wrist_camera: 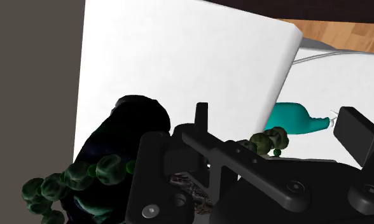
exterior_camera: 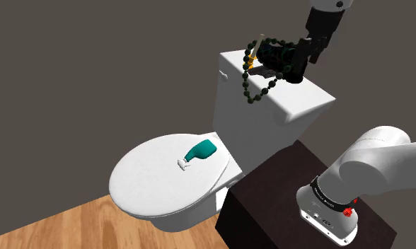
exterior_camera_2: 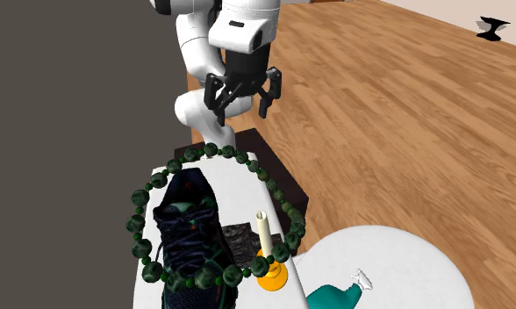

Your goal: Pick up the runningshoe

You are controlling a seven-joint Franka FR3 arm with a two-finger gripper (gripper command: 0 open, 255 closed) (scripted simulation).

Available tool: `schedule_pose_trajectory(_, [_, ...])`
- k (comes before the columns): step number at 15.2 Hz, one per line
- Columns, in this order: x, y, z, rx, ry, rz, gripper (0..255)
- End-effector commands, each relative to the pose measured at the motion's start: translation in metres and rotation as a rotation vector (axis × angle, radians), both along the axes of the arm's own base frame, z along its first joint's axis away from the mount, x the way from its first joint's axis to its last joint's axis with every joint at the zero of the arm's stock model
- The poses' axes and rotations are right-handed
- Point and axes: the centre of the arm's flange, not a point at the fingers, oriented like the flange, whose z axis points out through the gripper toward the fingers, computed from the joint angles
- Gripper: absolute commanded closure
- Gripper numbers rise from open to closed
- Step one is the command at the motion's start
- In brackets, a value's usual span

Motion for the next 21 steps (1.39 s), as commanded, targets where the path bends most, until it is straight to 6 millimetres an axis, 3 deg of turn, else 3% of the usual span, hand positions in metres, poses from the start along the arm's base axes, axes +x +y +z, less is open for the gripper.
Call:
schedule_pose_trajectory(1, [0.0, 0.0, 0.0, 0.0, 0.0, 0.0, 0])
schedule_pose_trajectory(13, [0.117, -0.097, 0.025, 0.006, -0.003, 0.297, 0])
schedule_pose_trajectory(19, [0.182, -0.131, 0.036, 0.009, -0.004, 0.44, 0])
schedule_pose_trajectory(21, [0.182, -0.131, 0.026, 0.009, -0.004, 0.44, 0])
